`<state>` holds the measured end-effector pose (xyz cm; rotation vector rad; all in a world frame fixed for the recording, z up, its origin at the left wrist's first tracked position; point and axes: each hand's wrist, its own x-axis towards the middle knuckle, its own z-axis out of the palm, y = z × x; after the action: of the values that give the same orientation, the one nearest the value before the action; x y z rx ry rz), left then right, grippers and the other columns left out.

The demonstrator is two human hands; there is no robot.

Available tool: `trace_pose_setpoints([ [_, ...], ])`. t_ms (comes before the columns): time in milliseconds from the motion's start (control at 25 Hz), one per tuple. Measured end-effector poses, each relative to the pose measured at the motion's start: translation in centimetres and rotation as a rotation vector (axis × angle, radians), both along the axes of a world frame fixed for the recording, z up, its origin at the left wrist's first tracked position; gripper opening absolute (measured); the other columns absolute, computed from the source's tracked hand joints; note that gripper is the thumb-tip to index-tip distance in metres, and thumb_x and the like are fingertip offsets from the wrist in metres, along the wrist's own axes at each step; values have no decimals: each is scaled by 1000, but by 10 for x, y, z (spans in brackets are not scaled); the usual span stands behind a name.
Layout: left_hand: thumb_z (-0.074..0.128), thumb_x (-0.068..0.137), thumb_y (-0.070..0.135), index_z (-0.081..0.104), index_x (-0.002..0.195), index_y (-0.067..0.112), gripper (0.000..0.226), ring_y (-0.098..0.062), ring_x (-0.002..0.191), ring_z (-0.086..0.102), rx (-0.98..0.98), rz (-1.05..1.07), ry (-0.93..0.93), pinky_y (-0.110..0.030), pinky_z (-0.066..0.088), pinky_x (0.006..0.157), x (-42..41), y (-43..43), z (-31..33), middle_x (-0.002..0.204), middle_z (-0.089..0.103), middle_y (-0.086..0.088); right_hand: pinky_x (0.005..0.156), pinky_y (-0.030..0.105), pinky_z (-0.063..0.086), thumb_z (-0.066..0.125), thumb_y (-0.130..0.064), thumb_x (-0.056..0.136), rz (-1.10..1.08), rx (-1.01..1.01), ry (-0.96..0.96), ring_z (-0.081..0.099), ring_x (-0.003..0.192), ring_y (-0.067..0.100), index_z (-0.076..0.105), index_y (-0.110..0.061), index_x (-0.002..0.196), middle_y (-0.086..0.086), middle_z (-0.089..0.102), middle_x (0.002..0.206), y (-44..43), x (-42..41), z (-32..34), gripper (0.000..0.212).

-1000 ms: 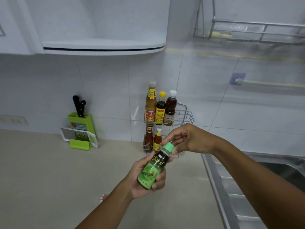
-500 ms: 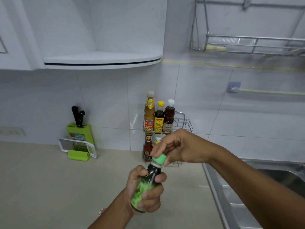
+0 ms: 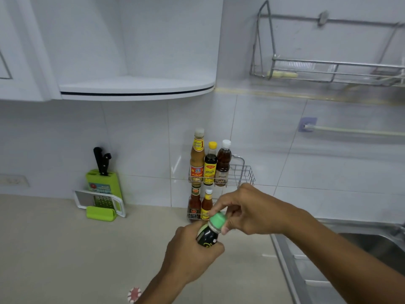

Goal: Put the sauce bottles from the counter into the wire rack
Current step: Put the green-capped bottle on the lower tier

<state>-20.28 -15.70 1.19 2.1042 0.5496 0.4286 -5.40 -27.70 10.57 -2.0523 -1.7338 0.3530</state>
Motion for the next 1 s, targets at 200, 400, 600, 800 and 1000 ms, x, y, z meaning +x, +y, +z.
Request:
trace_pose_setpoints([
  [200,65,69,45,60,87,32,23,-15,63,59,44,-54,47,-36,50,58,8,-5,-4,72,64,7,53,34,51,42,-83,85,-284,-38,-130,58,44,11,64,-11,61,2,58,49,10,-6,-13,79],
  [400,59,80,6,56,81,6,4,-20,38,50,-989,-648,75,-25,43,48,9,18,-1,53,54,-13,60,37,49,24,-69,99,-40,75,-267,53,60,11,61,-27,81,-5,57,65,10,-1,-20,59],
  [600,64,76,27,59,86,16,16,-26,53,57,-309,-278,168,-38,47,58,25,15,-1,66,62,-8,57,35,36,23,-46,101,-408,-4,-171,51,64,27,40,-18,59,3,43,58,27,-4,-48,53],
  [800,59,78,50,53,110,36,36,-18,80,68,576,-11,290,-29,49,68,39,14,-13,94,71,6,45,25,29,31,-59,98,-671,-198,557,35,40,12,52,-17,64,-5,44,49,32,6,-65,58],
  [1000,64,72,13,58,75,11,8,-25,42,48,-680,-409,108,-36,43,55,47,21,-10,57,55,-11,56,39,39,32,-51,101,-241,134,18,44,52,10,47,-23,65,-1,48,57,25,30,-75,48],
])
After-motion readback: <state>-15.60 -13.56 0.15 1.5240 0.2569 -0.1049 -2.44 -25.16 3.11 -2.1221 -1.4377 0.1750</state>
